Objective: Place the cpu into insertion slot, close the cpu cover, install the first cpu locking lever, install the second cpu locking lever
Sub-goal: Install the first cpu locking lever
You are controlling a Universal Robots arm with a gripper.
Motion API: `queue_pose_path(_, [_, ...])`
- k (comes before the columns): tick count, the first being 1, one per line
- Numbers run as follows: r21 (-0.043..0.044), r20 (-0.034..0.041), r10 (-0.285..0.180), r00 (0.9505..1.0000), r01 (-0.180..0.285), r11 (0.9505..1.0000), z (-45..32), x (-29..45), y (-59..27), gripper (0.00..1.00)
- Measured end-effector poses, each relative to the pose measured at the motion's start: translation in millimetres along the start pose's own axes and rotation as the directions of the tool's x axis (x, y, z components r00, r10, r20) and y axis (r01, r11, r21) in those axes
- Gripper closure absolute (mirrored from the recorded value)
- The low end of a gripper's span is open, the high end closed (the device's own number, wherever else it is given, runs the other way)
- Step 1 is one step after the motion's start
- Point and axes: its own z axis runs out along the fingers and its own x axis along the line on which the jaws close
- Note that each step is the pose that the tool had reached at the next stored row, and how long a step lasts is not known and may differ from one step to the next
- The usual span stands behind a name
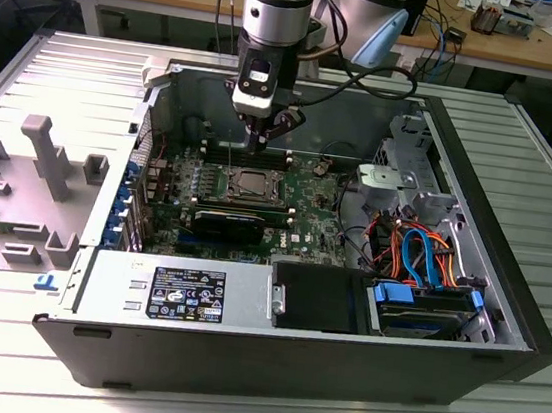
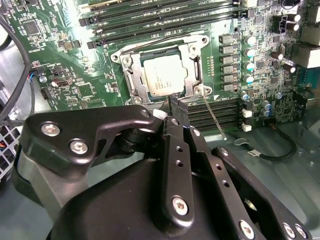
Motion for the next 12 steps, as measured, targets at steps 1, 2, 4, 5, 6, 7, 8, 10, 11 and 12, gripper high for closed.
queue_pose_path(1, [0.0, 0.0, -0.001, 1.0, 0.001, 1.0, 0.0, 0.0, 0.0, 0.89])
queue_pose_path(2, [-0.0001, 0.0, -0.001, 1.0, 0.001, 1.0, 0.0, 0.0, 0.0, 0.89])
queue_pose_path(4, [-0.0001, 0.0, -0.005, 1.0, 0.005, 1.0, 0.0, 0.0, 0.0, 0.89])
queue_pose_path(5, [-0.0001, 0.0, -0.006, 1.0, 0.006, 1.0, 0.0, 0.0, 0.0, 0.89])
queue_pose_path(6, [-0.0001, 0.0, -0.007, 1.0, 0.007, 1.0, 0.0, 0.0, 0.0, 0.89])
queue_pose_path(7, [-0.0001, 0.0, -0.009, 1.0, 0.009, 1.0, 0.0, 0.0, 0.0, 0.89])
queue_pose_path(8, [-0.0001, 0.0, -0.01, 1.0, 0.01, 1.0, 0.0, 0.0, 0.0, 0.89])
queue_pose_path(10, [-0.0001, 0.0, -0.012, 0.9999, 0.012, 0.9999, 0.0, 0.0, 0.0, 0.89])
queue_pose_path(11, [-0.0002, 0.0001, -0.013, 0.9999, 0.013, 0.9999, 0.0, 0.0, 0.0, 0.89])
queue_pose_path(12, [-0.0001, 0.0001, -0.014, 0.9999, 0.014, 0.9999, 0.0, 0.0, 0.0, 0.89])
